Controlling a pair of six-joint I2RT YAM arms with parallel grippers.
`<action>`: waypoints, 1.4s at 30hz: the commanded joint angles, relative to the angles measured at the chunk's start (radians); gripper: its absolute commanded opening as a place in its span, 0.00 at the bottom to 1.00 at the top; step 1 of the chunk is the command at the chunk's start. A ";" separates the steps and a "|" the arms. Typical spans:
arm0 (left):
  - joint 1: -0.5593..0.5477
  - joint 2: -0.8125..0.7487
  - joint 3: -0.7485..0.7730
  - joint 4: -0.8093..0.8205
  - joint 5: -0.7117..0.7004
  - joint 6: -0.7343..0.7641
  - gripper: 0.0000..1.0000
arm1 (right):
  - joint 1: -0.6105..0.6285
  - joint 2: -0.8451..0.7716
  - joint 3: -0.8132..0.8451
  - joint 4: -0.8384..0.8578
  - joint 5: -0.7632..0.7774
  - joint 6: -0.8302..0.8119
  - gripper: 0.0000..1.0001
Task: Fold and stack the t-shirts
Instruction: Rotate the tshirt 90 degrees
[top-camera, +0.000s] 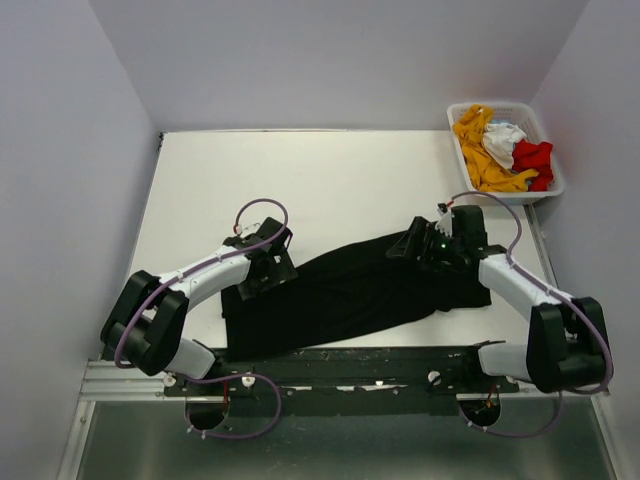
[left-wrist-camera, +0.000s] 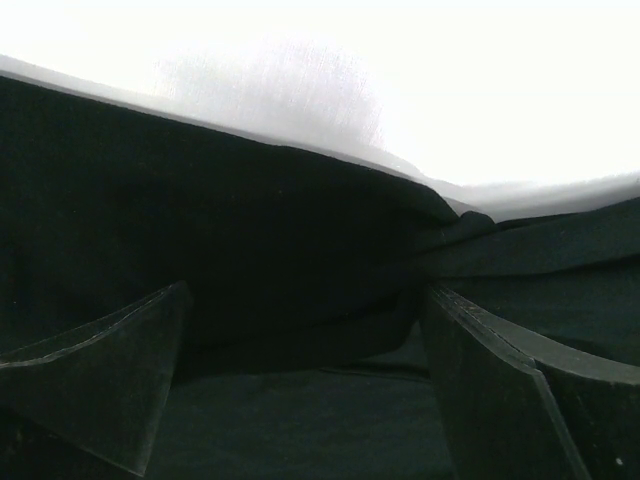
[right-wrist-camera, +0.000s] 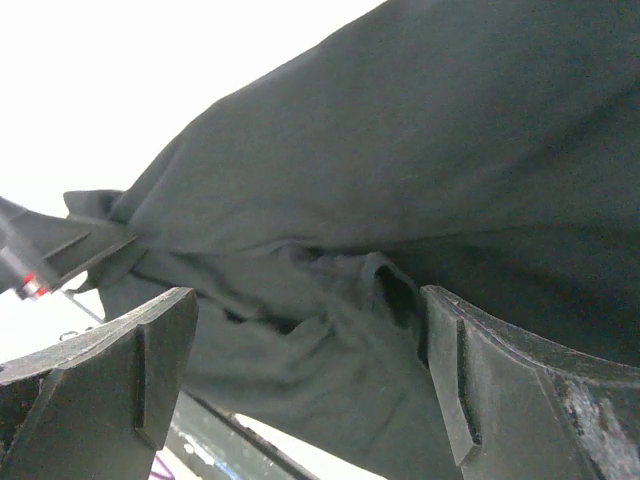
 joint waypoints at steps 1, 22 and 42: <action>0.004 0.020 -0.025 -0.008 0.014 -0.025 0.99 | 0.031 -0.153 -0.028 -0.108 -0.096 -0.037 1.00; 0.004 -0.073 -0.040 -0.029 -0.019 -0.023 0.99 | 0.159 -0.453 -0.041 -0.269 0.181 0.092 1.00; 0.001 -0.088 -0.083 0.009 0.020 -0.032 0.99 | 0.157 0.363 0.247 -0.013 0.498 0.182 1.00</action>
